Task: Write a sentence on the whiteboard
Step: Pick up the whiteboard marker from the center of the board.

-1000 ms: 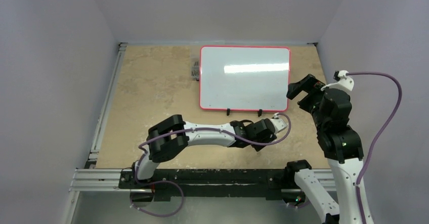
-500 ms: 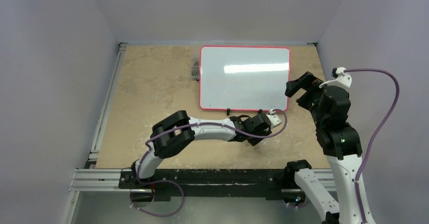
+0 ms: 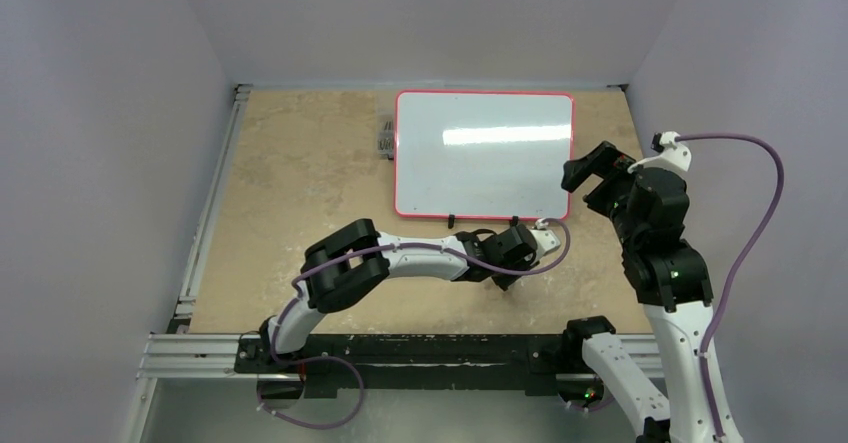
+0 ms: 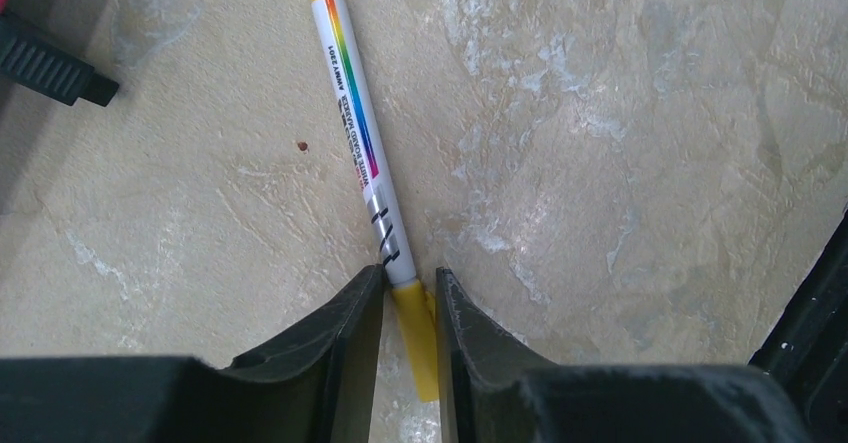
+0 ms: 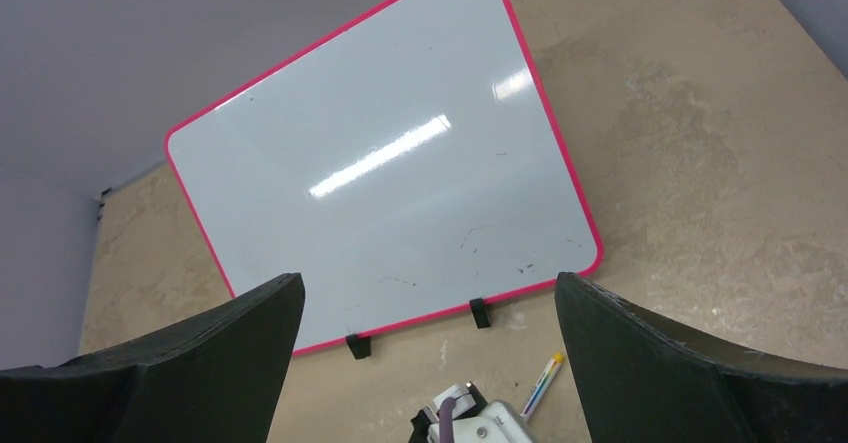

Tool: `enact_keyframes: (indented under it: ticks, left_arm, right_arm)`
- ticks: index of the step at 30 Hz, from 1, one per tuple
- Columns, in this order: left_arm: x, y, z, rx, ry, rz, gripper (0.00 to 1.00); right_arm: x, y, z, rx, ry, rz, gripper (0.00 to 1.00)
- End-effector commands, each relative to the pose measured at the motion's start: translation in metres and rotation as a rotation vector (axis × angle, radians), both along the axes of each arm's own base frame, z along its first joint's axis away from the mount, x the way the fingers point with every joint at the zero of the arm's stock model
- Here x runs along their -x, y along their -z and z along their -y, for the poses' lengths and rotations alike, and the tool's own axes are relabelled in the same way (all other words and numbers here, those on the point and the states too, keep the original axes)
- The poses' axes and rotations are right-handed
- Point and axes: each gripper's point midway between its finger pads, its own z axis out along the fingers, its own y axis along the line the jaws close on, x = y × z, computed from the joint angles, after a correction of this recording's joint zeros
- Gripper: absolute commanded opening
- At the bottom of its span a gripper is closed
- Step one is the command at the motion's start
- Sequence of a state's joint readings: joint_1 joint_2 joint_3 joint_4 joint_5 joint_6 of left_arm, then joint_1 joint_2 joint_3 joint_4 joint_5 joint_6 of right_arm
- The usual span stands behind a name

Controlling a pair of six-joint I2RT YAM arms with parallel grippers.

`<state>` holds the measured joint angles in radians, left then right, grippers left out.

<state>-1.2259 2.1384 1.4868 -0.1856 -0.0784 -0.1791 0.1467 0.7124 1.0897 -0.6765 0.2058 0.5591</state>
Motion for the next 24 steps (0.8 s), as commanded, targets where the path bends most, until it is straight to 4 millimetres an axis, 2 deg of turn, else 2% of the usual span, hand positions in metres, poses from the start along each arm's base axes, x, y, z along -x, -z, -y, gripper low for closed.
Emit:
enact_keyframes:
  ticks: [1, 7, 9, 10, 13, 16, 19, 24]
  left_arm:
    - [-0.006, 0.003, 0.007, 0.02, -0.002, 0.012, 0.26]
    - [-0.008, 0.011, 0.006, 0.015, -0.012, -0.005, 0.24]
    - [-0.006, 0.015, 0.004, 0.018, -0.007, -0.008, 0.13]
    - [-0.006, 0.014, 0.003, 0.024, -0.009, -0.004, 0.01]
    - [-0.006, 0.004, -0.001, 0.055, -0.015, 0.015, 0.0]
    - [-0.003, -0.019, -0.003, 0.091, 0.005, 0.022, 0.0]
    - [0.004, -0.051, -0.005, 0.142, 0.03, 0.013, 0.0]
    - [0.009, -0.107, -0.016, 0.205, 0.048, 0.037, 0.0]
  right_arm:
    - [0.0, -0.007, -0.002, 0.006, -0.018, 0.029, 0.99]
    - [0.005, -0.007, -0.002, 0.007, -0.021, 0.029, 0.99]
    - [0.006, -0.007, -0.002, 0.006, -0.022, 0.031, 0.99]
    - [0.007, -0.007, -0.002, 0.005, -0.023, 0.032, 0.99]
    - [0.009, -0.007, -0.005, 0.001, -0.041, 0.031, 0.99]
    - [0.012, -0.006, -0.008, -0.005, -0.063, 0.024, 0.99]
    - [0.015, -0.004, -0.017, 0.003, -0.122, 0.016, 0.99]
    - [0.02, -0.008, -0.043, -0.023, -0.281, 0.025, 0.99]
